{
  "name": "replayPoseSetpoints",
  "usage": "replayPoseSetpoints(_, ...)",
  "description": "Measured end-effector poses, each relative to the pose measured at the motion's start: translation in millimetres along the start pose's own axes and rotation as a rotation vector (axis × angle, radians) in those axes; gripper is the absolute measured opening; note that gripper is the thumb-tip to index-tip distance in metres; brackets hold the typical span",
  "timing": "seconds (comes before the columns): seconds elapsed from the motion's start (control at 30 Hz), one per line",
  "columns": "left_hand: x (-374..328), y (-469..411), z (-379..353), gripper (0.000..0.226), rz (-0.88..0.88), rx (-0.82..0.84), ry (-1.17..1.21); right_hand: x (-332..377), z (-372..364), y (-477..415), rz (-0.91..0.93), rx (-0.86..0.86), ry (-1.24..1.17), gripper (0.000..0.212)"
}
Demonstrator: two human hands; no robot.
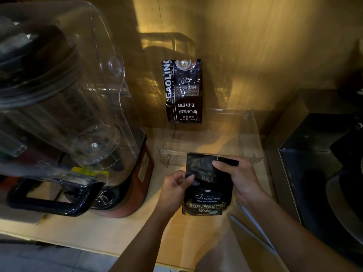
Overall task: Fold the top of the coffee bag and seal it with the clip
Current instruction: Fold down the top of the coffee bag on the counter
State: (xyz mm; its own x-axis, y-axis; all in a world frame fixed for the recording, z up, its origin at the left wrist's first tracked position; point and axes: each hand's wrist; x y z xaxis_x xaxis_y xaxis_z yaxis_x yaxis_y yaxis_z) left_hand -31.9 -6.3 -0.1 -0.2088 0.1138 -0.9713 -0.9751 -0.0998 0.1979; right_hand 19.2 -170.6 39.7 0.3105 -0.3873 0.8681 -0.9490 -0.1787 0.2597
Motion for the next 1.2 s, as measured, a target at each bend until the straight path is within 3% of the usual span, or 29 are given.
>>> replayPoseSetpoints(0.1, 1, -3, -4, 0.026, 0.001, -0.071, -0.017, -2, -3, 2, 0.048, 0.024, 0.064, 0.019)
replayPoseSetpoints(0.27, -7, -8, 1, 0.019, -0.023, -0.003, 0.127, 2, 1, -3, 0.056, -0.004, 0.036, 0.012)
replayPoseSetpoints(0.4, -13, -18, 2, 0.022, -0.085, -0.002, 0.005, 2, 0, -7, 0.075, -0.006, 0.084, 0.009)
replayPoseSetpoints(0.5, -11, -21, -2, 0.016, -0.083, -0.052, -0.083, 0, 3, -8, 0.043, 0.035, 0.090, 0.016)
replayPoseSetpoints(0.63, -1, -19, 3, 0.018, -0.055, -0.124, 0.033, -11, 18, -5, -0.054, 0.066, 0.172, 0.028)
replayPoseSetpoints(0.7, 2, -17, 8, 0.020, -0.051, -0.083, 0.089, -18, 24, -2, -0.113, 0.095, 0.181, 0.025)
replayPoseSetpoints(0.83, 6, -13, 5, 0.037, 0.032, 0.155, 0.006, -28, 28, -2, -0.119, 0.061, 0.236, 0.025)
replayPoseSetpoints(0.93, 8, -10, -4, 0.038, -0.006, 0.142, -0.006, -37, 26, -2, -0.125, 0.082, 0.301, 0.034)
replayPoseSetpoints(1.2, 7, -14, -5, 0.013, -0.019, 0.033, -0.004, -39, 22, -1, -0.024, 0.024, 0.249, 0.023)
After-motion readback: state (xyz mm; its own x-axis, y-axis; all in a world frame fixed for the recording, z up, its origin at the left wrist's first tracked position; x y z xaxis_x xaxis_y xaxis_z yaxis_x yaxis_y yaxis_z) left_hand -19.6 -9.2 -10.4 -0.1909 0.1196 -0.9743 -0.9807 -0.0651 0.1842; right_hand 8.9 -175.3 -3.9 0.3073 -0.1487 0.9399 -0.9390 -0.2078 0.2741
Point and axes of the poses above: each hand's wrist, its own y-axis away from the middle knuckle, its own z-axis out of the back of the hand, x = y × z, and after that the axes turned 10 degrees about -y, right-handed
